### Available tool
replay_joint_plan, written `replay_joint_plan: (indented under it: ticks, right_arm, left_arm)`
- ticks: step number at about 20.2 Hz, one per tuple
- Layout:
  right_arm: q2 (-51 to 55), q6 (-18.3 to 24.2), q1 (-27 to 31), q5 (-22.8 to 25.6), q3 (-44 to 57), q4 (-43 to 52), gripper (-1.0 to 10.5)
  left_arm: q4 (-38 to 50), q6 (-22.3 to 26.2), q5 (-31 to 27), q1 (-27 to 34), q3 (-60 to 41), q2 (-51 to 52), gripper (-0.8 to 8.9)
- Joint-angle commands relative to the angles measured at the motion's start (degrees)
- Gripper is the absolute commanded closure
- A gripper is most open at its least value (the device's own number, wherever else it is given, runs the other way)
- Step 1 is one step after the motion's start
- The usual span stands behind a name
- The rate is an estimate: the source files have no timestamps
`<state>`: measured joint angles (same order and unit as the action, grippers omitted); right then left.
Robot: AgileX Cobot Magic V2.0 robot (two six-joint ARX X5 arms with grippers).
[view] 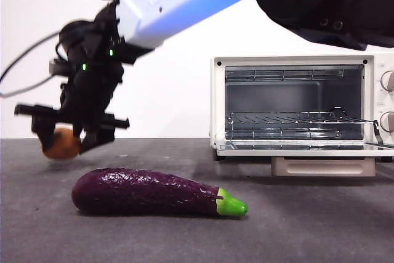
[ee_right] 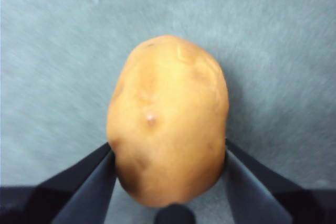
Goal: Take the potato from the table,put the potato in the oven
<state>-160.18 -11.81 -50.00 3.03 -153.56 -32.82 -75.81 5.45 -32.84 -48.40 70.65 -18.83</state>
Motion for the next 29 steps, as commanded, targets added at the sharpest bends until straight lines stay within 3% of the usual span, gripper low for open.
replay_joint_plan:
  ticks: [1, 6, 8, 12, 16, 18, 20, 22, 29]
  right_arm:
    - [-0.72, -0.63, -0.42, -0.04, -8.44, -5.77, 8.9]
    - [-0.72, -0.61, -0.57, 0.00, -31.61, -25.99, 8.9]
    - [2.60, -0.31, -0.55, 0.11, -31.36, -32.35, 8.9]
    - [6.08, 5.25, -0.72, 4.96, -31.32, -46.12, 8.9]
    - [9.38, 9.20, -2.10, 6.45, -31.32, -46.34, 8.9]
    - [12.59, 11.39, -3.43, 13.79, -31.30, -46.38, 8.9]
    - [16.57, 15.02, -5.31, 24.72, -31.21, -46.42, 8.8]
    - [20.63, 14.86, -6.34, 31.02, -31.19, -46.49, 8.8]
    - [30.77, 15.93, -7.85, 41.83, -30.86, -46.51, 8.8]
  left_arm:
    - [0.26, -1.01, -0.04, -0.07, -0.17, 0.35, 8.22]
    - [0.26, -1.99, 0.00, -0.07, -0.17, 0.33, 8.21]
    - [0.26, -4.44, 0.04, -0.09, -0.17, 0.31, 8.21]
    - [0.26, -8.26, 0.24, -0.07, -0.17, 0.31, 8.21]
    - [0.26, -10.73, 0.24, -0.07, -0.17, 0.31, 8.21]
    - [0.26, -12.02, 0.33, -0.07, -0.17, 0.31, 8.21]
    - [0.26, -14.23, 0.33, -0.07, -0.17, 0.31, 8.21]
    - [0.26, -16.81, 0.26, -0.09, -0.17, 0.31, 8.21]
    - [0.26, -20.96, 1.73, -0.07, -0.17, 0.31, 8.21]
